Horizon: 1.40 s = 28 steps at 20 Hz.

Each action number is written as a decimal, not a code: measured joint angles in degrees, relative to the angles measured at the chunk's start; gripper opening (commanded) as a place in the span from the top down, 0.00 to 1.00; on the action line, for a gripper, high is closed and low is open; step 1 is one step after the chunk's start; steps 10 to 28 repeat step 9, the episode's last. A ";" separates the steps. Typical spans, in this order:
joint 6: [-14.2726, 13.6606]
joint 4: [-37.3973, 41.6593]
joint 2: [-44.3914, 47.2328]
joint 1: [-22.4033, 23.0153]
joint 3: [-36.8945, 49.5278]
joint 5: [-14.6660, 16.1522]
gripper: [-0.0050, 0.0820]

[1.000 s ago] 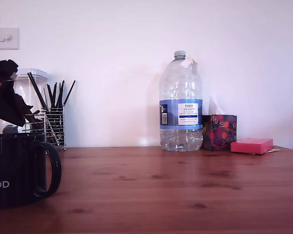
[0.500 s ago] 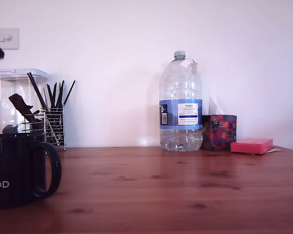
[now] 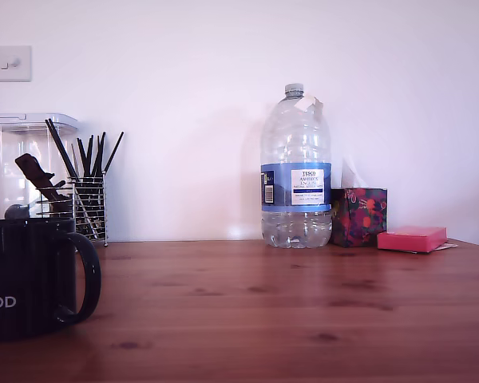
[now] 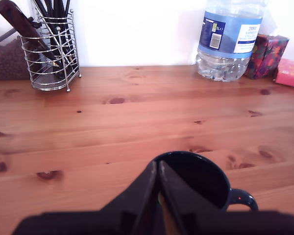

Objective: Pick up the coffee capsules from the table one by one and drop them inside the nearest coffee cup

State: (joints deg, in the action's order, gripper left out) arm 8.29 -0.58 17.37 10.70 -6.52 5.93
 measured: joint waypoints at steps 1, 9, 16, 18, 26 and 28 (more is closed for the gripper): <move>0.15 0.09 -1.77 0.02 1.27 0.00 0.97; 0.55 -3.93 -9.88 0.02 3.98 0.22 0.96; 0.55 -3.93 -9.88 0.02 3.98 0.22 0.96; 0.55 -3.93 -9.88 0.02 3.98 0.22 0.96; 0.55 -3.93 -9.88 0.02 3.98 0.22 0.96; 0.55 -3.93 -9.88 0.02 3.98 0.22 0.96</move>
